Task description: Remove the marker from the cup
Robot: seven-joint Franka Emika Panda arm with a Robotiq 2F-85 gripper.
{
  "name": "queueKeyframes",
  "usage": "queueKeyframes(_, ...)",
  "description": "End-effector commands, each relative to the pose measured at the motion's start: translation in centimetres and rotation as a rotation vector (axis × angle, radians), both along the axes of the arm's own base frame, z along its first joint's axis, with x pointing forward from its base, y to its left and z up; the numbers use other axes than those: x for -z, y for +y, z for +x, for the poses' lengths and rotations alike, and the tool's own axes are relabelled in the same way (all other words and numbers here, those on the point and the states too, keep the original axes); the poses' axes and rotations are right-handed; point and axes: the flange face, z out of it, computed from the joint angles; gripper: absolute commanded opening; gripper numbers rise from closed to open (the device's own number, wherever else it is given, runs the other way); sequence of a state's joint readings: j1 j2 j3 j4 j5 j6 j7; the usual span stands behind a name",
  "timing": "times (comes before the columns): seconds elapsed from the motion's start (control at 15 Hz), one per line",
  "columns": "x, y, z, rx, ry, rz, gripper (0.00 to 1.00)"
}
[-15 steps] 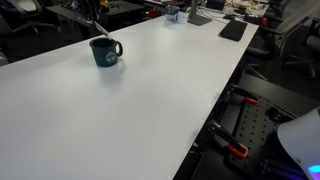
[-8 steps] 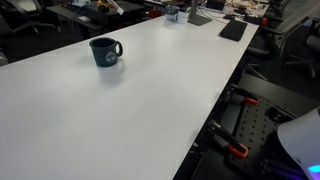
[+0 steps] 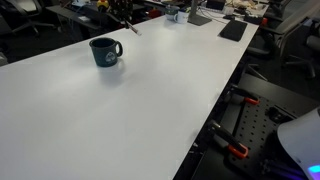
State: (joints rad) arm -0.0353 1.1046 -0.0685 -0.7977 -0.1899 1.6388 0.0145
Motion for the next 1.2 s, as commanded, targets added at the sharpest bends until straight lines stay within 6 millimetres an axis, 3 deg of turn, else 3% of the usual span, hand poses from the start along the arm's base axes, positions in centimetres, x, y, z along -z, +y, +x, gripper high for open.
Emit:
queueKeyframes(0.0, 2.0, 0.4, 0.7, 0.023, 0.001, -0.014, 0.05)
queueKeyframes(0.47, 6.6, 0.7, 0.7, 0.029, 0.004, -0.069, 0.05)
queueKeyframes(0.73, 8.1, 0.7, 0.4, 0.062, 0.013, -0.076, 0.05)
queueKeyframes(0.8, 8.3, 0.7, 0.4, 0.061, 0.012, -0.080, 0.45)
queueKeyframes(0.93, 8.4, 0.6, 0.4, 0.067, 0.009, -0.082, 0.51)
queueKeyframes(1.13, 8.3, 0.7, 0.5, 0.067, 0.006, -0.083, 0.74)
